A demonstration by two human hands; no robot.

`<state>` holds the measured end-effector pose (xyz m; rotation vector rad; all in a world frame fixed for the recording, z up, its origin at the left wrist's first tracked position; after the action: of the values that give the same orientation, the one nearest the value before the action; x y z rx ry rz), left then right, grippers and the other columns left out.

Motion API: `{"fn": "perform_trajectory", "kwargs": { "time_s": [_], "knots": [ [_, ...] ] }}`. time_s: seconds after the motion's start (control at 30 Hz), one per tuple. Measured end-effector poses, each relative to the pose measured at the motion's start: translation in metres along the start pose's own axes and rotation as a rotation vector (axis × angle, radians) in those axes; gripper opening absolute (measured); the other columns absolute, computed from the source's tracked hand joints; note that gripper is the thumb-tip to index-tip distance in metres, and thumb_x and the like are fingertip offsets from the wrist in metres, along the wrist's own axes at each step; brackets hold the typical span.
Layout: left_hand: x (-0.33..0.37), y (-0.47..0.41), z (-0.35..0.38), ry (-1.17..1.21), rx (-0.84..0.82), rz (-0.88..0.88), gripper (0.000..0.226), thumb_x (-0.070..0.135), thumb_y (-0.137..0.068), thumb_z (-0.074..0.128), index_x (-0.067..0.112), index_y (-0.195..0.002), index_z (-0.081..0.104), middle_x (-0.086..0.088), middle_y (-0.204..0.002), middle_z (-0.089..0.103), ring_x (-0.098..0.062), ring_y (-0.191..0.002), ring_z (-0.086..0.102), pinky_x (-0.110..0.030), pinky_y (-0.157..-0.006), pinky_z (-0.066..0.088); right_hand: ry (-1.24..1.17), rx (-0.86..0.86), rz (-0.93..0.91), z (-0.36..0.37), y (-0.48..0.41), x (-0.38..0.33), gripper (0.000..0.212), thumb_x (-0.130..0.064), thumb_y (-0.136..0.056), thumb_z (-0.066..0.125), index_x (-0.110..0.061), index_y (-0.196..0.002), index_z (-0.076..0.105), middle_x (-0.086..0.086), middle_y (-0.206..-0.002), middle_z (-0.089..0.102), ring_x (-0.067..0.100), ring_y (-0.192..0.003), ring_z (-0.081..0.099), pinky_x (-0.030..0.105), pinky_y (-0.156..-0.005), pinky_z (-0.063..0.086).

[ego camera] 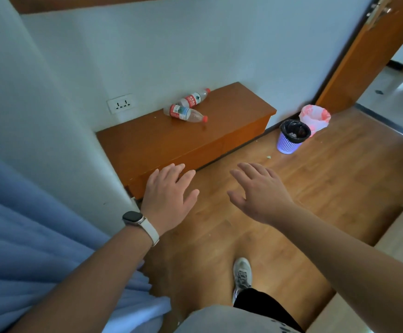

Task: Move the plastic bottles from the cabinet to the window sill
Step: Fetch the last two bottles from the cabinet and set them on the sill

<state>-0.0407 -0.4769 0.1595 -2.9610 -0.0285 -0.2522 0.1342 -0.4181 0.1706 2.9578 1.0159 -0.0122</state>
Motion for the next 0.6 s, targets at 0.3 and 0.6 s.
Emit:
{"fn": "perform_trajectory", "kwargs": {
  "time_s": [0.3, 0.6],
  "knots": [
    [-0.003, -0.073, 0.006, -0.063, -0.023, -0.081, 0.051, 0.054, -0.099, 0.044, 0.027, -0.142, 0.051, -0.004, -0.151, 0.049, -0.027, -0.141, 0.039, -0.050, -0.115, 0.026, -0.060, 0.017, -0.044, 0.006, -0.078, 0.049, 0.070, -0.066, -0.092, 0.021, -0.028, -0.147, 0.041, 0.000, -0.153, 0.044, 0.025, -0.143, 0.035, 0.046, -0.114, 0.028],
    [0.043, -0.196, 0.011, -0.171, -0.043, -0.068, 0.054, 0.053, -0.099, 0.044, 0.026, -0.144, 0.049, -0.005, -0.152, 0.047, -0.027, -0.142, 0.038, -0.050, -0.115, 0.027, -0.104, 0.049, -0.042, -0.003, -0.141, 0.162, 0.066, -0.062, -0.094, 0.025, -0.026, -0.146, 0.044, 0.002, -0.153, 0.044, 0.025, -0.142, 0.035, 0.045, -0.114, 0.030]
  ]
}}
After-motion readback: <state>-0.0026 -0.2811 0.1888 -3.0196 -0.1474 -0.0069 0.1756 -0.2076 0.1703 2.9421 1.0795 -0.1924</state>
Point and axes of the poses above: each hand's wrist, its own y-axis away from the middle knuckle, its own z-axis out of the palm, x = y × z, the point moved 10 cm from there along -y, towards the middle knuckle
